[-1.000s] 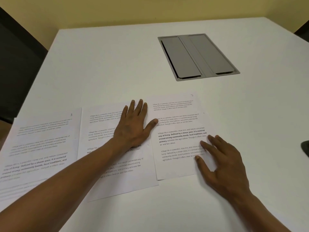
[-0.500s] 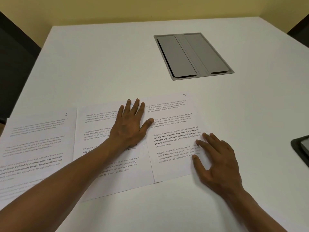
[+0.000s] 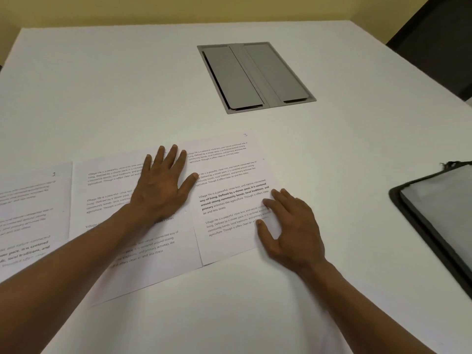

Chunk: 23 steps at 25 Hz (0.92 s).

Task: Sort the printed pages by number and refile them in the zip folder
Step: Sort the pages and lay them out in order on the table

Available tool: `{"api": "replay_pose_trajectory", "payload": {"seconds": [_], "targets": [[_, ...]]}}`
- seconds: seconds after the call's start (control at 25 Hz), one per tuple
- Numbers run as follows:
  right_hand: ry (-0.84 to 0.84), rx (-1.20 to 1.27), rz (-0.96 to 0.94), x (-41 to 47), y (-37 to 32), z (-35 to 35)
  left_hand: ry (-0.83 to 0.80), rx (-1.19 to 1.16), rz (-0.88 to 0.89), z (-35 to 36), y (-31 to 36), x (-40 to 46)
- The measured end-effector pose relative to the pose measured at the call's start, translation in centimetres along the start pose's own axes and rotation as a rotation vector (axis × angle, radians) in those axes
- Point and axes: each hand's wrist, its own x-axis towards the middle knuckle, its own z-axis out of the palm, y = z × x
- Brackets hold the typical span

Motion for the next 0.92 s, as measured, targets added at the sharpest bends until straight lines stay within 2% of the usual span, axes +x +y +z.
{"api": "replay_pose_trajectory", "payload": {"seconds": [0.16,0.28,0.4,0.52,0.64,0.72,0.8,0.84,0.92], "targets": [[0.0,-0.011,0.001,0.0,0.0,-0.2,-0.038,0.145,0.031,-0.5,0.2,0.5],[0.003,-0.024,-0.015,0.0,-0.1,-0.3,-0.06,0.168,0.014,-1.9,0.4,0.8],[0.077,-0.023,-0.007,0.1,0.0,-0.3,0.029,-0.048,-0.043,-3.7,3.2,-1.1],[0.152,0.017,0.018,0.2,-0.2,-0.1,0.195,-0.382,-0.054,-5.0,9.1,-8.6],[0.233,0.238,0.091,0.4,-0.7,-1.1,0.304,-0.582,-0.032,-4.8,16.9,-20.5],[0.244,0.414,0.14,0.7,-1.3,-3.6,0.269,-0.639,0.032,-2.8,20.8,-26.6],[0.259,0.555,0.197,0.2,-2.1,-7.5,0.21,-0.592,0.155,0.1,22.8,-30.4],[0.29,0.589,0.238,-0.9,-2.3,-9.7,0.174,-0.56,0.198,1.5,23.3,-31.5],[0.376,0.568,0.354,-5.3,-1.7,-14.2,0.108,-0.508,0.175,3.1,24.2,-33.0]]}}
